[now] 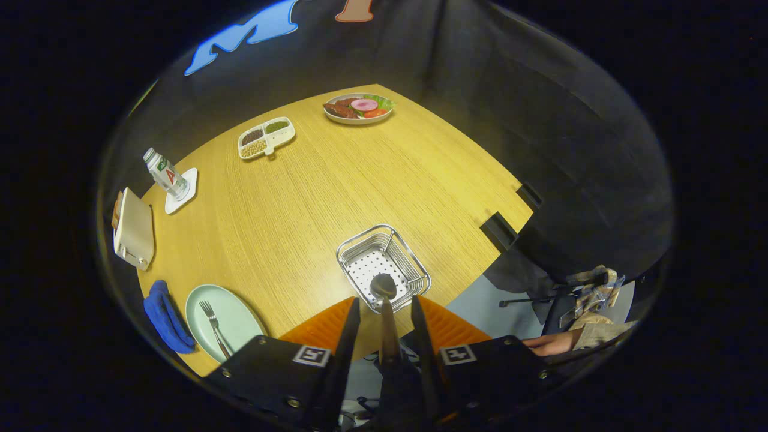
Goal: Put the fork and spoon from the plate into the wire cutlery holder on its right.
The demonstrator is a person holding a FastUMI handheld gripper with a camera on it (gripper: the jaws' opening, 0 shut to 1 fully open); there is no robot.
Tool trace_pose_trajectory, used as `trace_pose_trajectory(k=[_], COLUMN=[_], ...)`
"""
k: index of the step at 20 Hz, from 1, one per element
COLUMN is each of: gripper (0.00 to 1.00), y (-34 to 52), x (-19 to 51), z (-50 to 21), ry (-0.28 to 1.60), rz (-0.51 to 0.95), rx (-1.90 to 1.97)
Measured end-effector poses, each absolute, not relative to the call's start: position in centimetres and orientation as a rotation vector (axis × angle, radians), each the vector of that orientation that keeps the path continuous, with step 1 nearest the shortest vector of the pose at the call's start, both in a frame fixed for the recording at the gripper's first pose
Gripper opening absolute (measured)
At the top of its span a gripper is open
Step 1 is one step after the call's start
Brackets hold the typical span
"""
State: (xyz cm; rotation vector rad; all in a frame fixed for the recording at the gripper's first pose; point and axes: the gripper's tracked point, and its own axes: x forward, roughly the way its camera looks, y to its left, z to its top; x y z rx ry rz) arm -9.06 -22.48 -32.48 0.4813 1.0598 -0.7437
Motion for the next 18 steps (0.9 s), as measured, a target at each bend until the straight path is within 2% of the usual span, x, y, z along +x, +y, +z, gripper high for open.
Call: trace_pose_trajectory(k=[2, 18], gripper=[0.66, 0.67], y=[-22.8, -18.9], x=[-8.6, -4.4], z=[-32.0, -29.7], ry=[1.036, 0.956], rz=[-0.743, -0.596], rx=[0.474, 0.334])
